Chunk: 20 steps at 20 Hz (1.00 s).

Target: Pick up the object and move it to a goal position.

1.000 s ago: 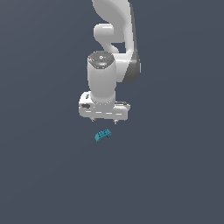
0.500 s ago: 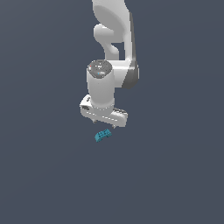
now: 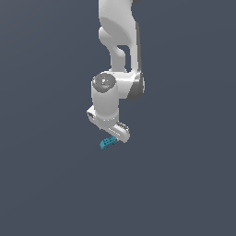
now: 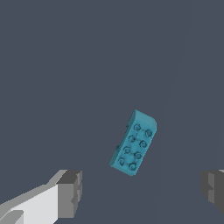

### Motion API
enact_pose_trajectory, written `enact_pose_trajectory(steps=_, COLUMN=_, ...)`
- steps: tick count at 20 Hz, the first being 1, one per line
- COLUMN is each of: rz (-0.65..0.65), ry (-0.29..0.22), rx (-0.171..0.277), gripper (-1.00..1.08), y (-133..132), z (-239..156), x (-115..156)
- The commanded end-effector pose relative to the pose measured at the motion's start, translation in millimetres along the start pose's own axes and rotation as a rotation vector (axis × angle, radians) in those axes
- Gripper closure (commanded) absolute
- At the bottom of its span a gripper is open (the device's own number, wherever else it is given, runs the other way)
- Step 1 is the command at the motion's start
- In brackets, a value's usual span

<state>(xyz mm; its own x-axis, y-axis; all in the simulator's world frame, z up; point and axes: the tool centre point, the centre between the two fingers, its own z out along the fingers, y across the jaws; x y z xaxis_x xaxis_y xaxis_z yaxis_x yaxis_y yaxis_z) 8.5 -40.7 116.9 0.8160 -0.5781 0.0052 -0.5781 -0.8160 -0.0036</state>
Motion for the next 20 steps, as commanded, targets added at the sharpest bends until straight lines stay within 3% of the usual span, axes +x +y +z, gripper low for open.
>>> enact_pose_trajectory(steps=1, rz=0.077, ry=-0.002, rx=0.000, gripper=-0.92, y=1, z=8, x=0)
enact_pose_trajectory(steps=11, rz=0.332, ry=-0.005, rx=-0.002, gripper=-0.92, y=7, z=34, x=1)
enact_pose_trajectory(steps=20, rz=0.435, ry=-0.004, rx=-0.005, gripper=-0.92, y=10, z=44, x=1)
